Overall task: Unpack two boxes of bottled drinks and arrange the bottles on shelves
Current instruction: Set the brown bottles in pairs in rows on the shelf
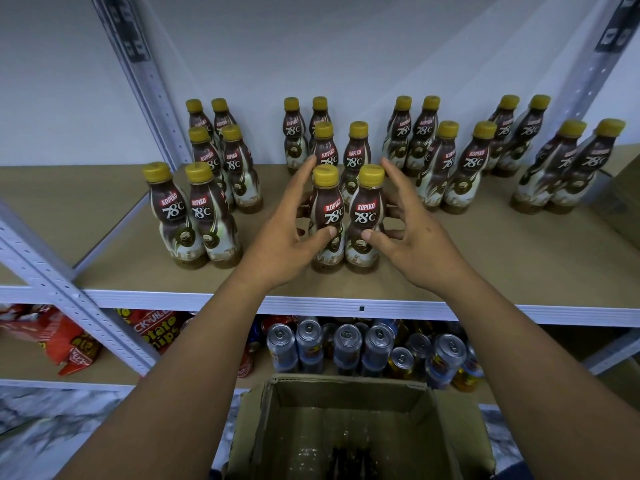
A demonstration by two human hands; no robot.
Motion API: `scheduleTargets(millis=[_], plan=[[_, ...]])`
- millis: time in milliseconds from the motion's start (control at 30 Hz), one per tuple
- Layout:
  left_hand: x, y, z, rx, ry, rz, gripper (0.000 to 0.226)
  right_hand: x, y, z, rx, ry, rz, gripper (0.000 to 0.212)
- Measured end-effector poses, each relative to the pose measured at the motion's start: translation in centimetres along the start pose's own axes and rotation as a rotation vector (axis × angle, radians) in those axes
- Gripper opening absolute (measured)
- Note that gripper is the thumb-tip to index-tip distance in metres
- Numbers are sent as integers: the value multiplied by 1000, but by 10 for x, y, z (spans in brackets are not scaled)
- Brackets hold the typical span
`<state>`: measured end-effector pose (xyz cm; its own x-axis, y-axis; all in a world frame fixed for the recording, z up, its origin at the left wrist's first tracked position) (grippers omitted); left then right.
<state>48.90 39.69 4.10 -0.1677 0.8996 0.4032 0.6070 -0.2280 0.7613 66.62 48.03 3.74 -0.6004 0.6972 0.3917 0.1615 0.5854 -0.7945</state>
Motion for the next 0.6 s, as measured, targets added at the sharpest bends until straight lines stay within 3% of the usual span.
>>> scheduleTargets(millis=[333,600], plan=[[-32,-33,20,-61,23,-163,116,-29,35,16,62,-78,198,107],[-73,-36,25,112,21,-244,115,-66,37,21,-228,-13,271,105]])
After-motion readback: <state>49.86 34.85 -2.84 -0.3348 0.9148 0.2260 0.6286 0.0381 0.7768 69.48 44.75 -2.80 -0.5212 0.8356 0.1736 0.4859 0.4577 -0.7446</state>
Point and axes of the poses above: each hand's wrist, its own x-axis towards the middle knuckle, its own z-axis out of the palm, y = z × x, the point moved 6 cm from there along x, towards the middle knuckle, and after that the axes turned 3 degrees about x, right-handed, at the moved point
